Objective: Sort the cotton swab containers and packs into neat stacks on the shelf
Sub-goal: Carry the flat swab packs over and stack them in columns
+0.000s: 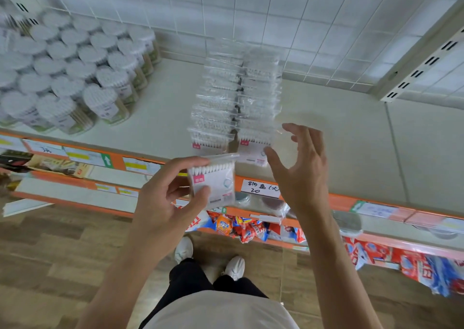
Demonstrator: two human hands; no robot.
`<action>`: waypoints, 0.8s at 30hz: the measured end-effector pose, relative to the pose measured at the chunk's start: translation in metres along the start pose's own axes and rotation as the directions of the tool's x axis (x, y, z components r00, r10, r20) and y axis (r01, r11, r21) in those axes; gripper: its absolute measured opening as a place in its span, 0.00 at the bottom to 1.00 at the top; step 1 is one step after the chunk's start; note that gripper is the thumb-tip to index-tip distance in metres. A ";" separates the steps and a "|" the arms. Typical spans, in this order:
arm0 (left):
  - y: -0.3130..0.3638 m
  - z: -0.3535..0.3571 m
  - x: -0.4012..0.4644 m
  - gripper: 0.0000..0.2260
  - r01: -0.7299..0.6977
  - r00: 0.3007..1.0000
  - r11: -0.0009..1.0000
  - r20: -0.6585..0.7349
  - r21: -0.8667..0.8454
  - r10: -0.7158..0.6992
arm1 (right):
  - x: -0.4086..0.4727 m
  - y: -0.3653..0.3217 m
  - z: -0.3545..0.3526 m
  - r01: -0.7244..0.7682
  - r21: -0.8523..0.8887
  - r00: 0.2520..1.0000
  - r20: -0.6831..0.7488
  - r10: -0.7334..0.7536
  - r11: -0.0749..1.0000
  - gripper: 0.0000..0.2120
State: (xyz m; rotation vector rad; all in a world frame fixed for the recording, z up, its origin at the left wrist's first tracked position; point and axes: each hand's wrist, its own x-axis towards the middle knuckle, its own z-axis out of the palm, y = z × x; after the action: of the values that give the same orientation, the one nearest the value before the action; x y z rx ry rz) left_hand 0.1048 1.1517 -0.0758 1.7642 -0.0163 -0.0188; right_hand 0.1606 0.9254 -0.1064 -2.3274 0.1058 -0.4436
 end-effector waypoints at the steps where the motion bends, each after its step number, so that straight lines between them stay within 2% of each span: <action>1: 0.001 0.001 0.001 0.15 -0.004 1.000 1.000 0.003 -0.001 0.004 | -0.003 -0.003 -0.003 0.018 -0.008 1.000 -0.015 -0.018 1.000 0.20; 4: 0.001 0.004 0.003 0.16 -0.007 1.000 1.000 0.025 0.021 0.007 | -0.013 -0.017 -0.014 0.068 0.041 0.998 -0.014 -0.067 0.997 0.16; 8: 0.000 0.010 0.008 0.15 -0.050 0.993 0.997 0.106 0.064 0.043 | -0.028 -0.034 -0.023 0.065 0.253 0.974 0.194 -0.116 0.965 0.15; 10: 0.002 0.013 0.010 0.14 -0.089 0.987 0.992 0.140 0.094 0.075 | -0.032 -0.037 -0.024 0.030 0.294 0.957 0.269 -0.113 0.955 0.16; 17: 0.004 0.024 0.013 0.14 -0.170 0.972 0.978 0.182 0.119 0.147 | -0.034 -0.032 -0.031 -0.019 0.295 0.957 0.283 -0.068 0.955 0.11; 21: 0.006 0.029 0.014 0.14 -0.191 0.970 0.976 0.176 0.109 0.170 | -0.035 -0.030 -0.035 -0.098 0.341 0.955 0.295 -0.008 0.935 0.10; 24: 0.006 0.027 0.016 0.17 -0.225 0.964 0.961 0.179 0.164 0.195 | -0.034 -0.025 -0.038 -0.105 0.347 0.958 0.286 0.001 0.932 0.09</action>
State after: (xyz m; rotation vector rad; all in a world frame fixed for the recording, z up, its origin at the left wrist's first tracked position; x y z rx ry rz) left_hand 0.1202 1.1239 -0.0754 1.9329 -0.3332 -0.0054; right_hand 0.1137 0.9251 -0.0733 -1.9941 -0.0473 -0.0868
